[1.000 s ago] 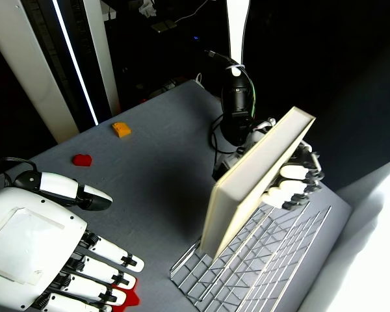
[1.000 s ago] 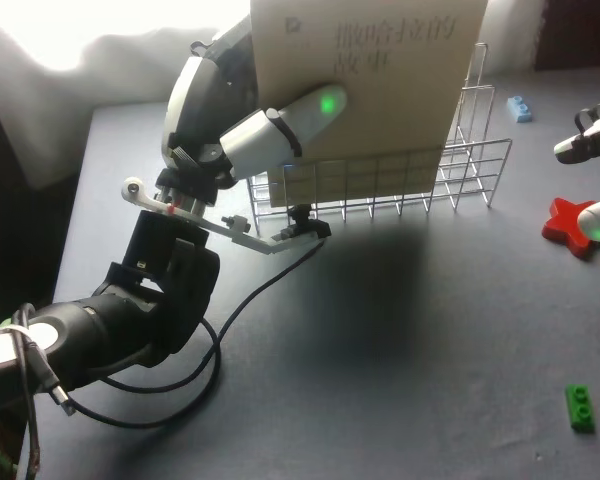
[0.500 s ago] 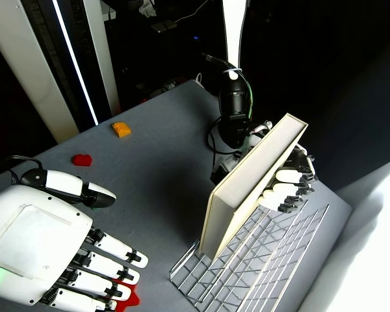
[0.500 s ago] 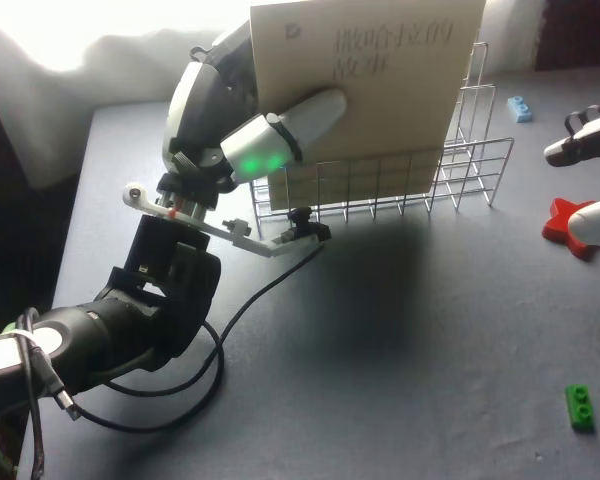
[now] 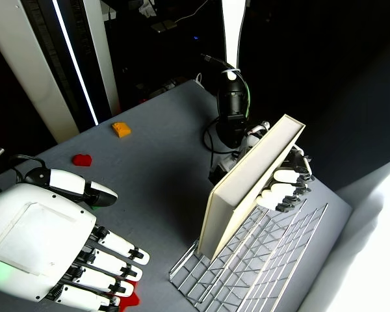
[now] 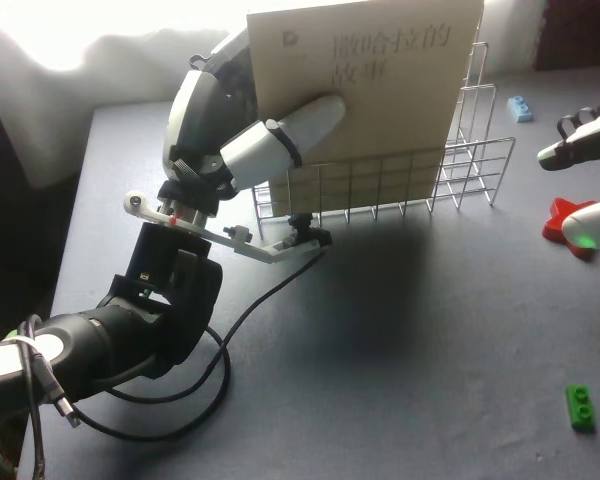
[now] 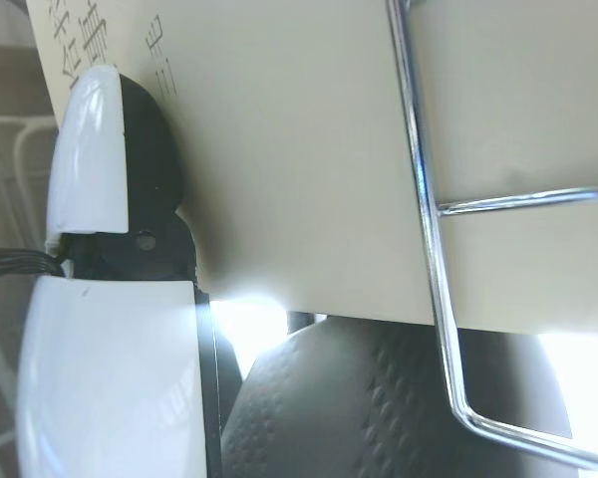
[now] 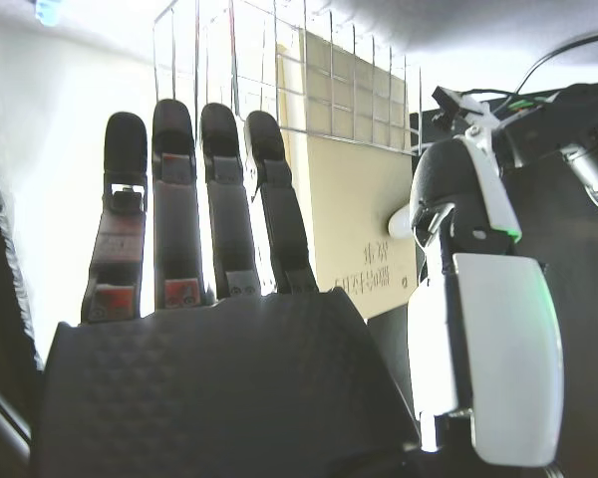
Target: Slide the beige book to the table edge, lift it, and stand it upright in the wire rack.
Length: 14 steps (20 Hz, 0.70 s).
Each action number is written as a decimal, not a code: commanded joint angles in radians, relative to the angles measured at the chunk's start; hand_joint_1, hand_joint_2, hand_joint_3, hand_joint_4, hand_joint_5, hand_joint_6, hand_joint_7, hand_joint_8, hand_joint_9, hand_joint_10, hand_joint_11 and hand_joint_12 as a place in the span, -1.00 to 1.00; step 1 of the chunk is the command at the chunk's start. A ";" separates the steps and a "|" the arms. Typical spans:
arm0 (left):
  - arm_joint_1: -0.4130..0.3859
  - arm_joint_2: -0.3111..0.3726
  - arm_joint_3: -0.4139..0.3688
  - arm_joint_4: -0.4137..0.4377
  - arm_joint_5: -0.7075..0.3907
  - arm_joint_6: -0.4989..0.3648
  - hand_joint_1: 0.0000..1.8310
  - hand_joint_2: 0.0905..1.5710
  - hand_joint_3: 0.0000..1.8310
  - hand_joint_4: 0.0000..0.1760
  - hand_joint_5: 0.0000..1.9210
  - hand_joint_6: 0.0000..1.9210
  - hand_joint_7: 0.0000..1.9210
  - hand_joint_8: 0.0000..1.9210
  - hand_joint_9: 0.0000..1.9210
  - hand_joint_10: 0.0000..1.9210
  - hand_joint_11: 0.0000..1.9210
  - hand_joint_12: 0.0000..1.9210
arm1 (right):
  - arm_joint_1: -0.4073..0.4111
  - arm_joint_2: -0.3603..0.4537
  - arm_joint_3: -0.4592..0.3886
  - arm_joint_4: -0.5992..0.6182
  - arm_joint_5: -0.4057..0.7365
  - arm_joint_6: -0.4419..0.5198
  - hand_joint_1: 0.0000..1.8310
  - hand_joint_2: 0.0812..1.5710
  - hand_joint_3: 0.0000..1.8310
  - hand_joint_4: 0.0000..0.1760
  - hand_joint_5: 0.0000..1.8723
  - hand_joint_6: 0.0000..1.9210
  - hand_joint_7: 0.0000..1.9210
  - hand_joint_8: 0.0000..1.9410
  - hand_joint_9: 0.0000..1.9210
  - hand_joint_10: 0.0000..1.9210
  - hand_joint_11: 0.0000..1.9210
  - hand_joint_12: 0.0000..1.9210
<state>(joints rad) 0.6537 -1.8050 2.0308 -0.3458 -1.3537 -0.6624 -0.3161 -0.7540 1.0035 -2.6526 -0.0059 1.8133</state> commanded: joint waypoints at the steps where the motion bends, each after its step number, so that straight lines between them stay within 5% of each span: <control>1: 0.006 0.005 -0.003 -0.007 -0.113 -0.018 0.61 0.52 -1.00 -1.00 -0.21 0.31 -0.40 0.39 -0.32 0.49 -0.21 0.62 | 0.006 0.006 -0.001 0.001 -0.095 0.002 -0.67 0.41 -1.00 -1.00 -0.59 -0.99 -0.60 -0.99 -0.61 -0.99 -1.00 0.02; 7: 0.021 0.020 -0.007 -0.028 -0.122 -0.015 0.62 0.47 -0.99 -1.00 -0.17 0.23 -0.30 0.39 -0.22 0.38 -0.18 0.64 | 0.004 0.006 -0.001 0.001 -0.098 0.002 -0.66 0.41 -1.00 -1.00 -0.60 -0.99 -0.61 -0.99 -0.61 -1.00 -1.00 0.01; 8: 0.022 0.021 -0.007 -0.034 -0.124 -0.014 0.34 0.53 -1.00 -1.00 -0.15 0.27 -0.28 0.47 -0.28 0.08 -0.32 0.38 | 0.003 0.006 -0.001 0.001 -0.098 0.002 -0.67 0.40 -1.00 -1.00 -0.60 -1.00 -0.61 -1.00 -0.61 -1.00 -1.00 0.02; 9: 0.022 0.021 -0.007 -0.034 -0.124 -0.014 0.29 0.55 -1.00 -1.00 -0.12 0.25 -0.33 0.54 -0.34 -0.11 -0.44 0.31 | 0.002 0.006 -0.001 0.001 -0.098 0.002 -0.66 0.40 -1.00 -1.00 -0.61 -1.00 -0.61 -1.00 -0.61 -1.00 -1.00 0.02; 10: 0.022 0.022 -0.007 -0.035 -0.124 -0.014 0.23 0.51 -1.00 -1.00 -0.15 0.27 -0.37 -0.06 -0.33 -0.26 -0.48 0.24 | 0.002 0.006 -0.001 0.001 -0.098 0.002 -0.65 0.40 -1.00 -1.00 -0.61 -1.00 -0.61 -1.00 -0.62 -1.00 -1.00 0.00; 11: 0.022 0.024 -0.007 -0.035 -0.124 -0.014 0.22 0.50 -1.00 -1.00 -0.16 0.29 -0.31 -0.41 -0.32 -0.36 -0.51 0.21 | 0.001 0.007 -0.001 0.001 -0.098 0.002 -0.66 0.41 -1.00 -1.00 -0.61 -1.00 -0.62 -1.00 -0.62 -1.00 -1.00 -0.01; 13: 0.022 0.027 -0.010 -0.036 -0.125 -0.014 0.21 0.51 -1.00 -1.00 -0.17 0.30 -0.22 -0.72 -0.30 -0.50 -0.57 0.25 | 0.001 0.007 -0.001 0.001 -0.098 0.001 -0.66 0.42 -1.00 -1.00 -0.62 -1.00 -0.62 -1.00 -0.63 -1.00 -1.00 -0.01; 14: 0.022 0.027 -0.011 -0.037 -0.125 -0.014 0.18 0.42 -1.00 -1.00 -0.30 -0.30 -0.22 -0.79 -0.31 -0.53 -0.58 0.27 | 0.001 0.007 -0.001 0.001 -0.098 0.001 -0.64 0.41 -1.00 -1.00 -0.61 -1.00 -0.61 -1.00 -0.61 -1.00 -1.00 0.01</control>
<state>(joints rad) 0.6762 -1.7882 2.0171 -0.3782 -1.3670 -0.6609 -0.3229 -0.7540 1.0016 -2.6526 -0.0093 1.8126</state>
